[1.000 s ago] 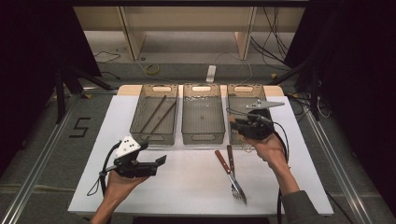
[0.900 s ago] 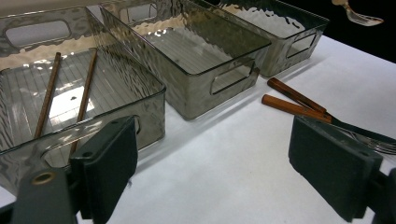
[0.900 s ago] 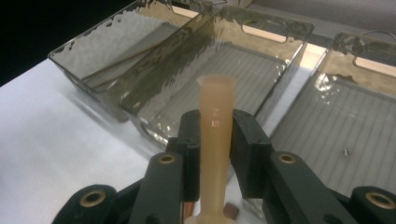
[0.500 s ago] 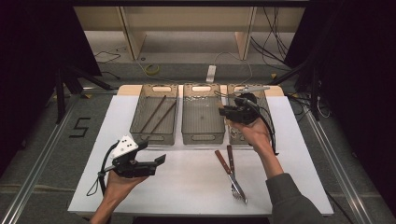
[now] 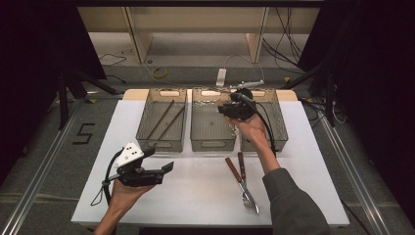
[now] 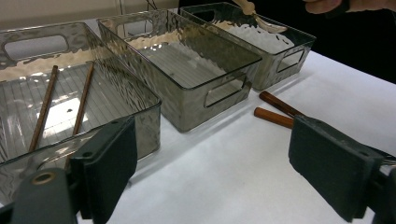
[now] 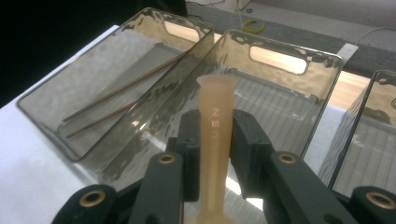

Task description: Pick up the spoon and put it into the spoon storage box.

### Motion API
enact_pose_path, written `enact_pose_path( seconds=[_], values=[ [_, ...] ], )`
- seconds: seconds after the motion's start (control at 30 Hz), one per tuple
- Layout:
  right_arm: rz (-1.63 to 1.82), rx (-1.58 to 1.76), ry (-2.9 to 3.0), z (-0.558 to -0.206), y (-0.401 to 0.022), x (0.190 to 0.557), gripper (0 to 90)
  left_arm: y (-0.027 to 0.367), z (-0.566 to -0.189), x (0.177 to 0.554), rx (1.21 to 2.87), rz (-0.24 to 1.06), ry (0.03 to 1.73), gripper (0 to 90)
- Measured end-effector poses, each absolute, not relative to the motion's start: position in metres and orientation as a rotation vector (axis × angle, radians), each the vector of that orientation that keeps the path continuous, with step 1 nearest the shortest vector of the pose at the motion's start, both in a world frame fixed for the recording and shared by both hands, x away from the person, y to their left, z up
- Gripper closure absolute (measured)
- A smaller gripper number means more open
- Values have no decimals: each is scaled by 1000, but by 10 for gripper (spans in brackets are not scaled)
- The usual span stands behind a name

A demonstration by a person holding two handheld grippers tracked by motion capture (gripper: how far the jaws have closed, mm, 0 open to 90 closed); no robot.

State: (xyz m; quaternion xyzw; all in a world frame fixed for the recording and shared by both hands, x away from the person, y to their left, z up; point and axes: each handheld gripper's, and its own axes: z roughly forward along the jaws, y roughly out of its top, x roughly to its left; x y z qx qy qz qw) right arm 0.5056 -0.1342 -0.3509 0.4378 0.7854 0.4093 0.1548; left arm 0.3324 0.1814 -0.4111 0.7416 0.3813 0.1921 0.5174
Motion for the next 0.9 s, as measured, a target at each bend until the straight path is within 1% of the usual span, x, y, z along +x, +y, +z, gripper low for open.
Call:
enact_pose_path(
  seconds=[0.37,0.9],
  values=[
    [1149,1288,2244,-358,-126,523,745,179,-411,332,1782,465,904,155],
    [1118,1320,2236,-362,-117,538,743,179,-411,332,1780,471,902,155]
  ],
)
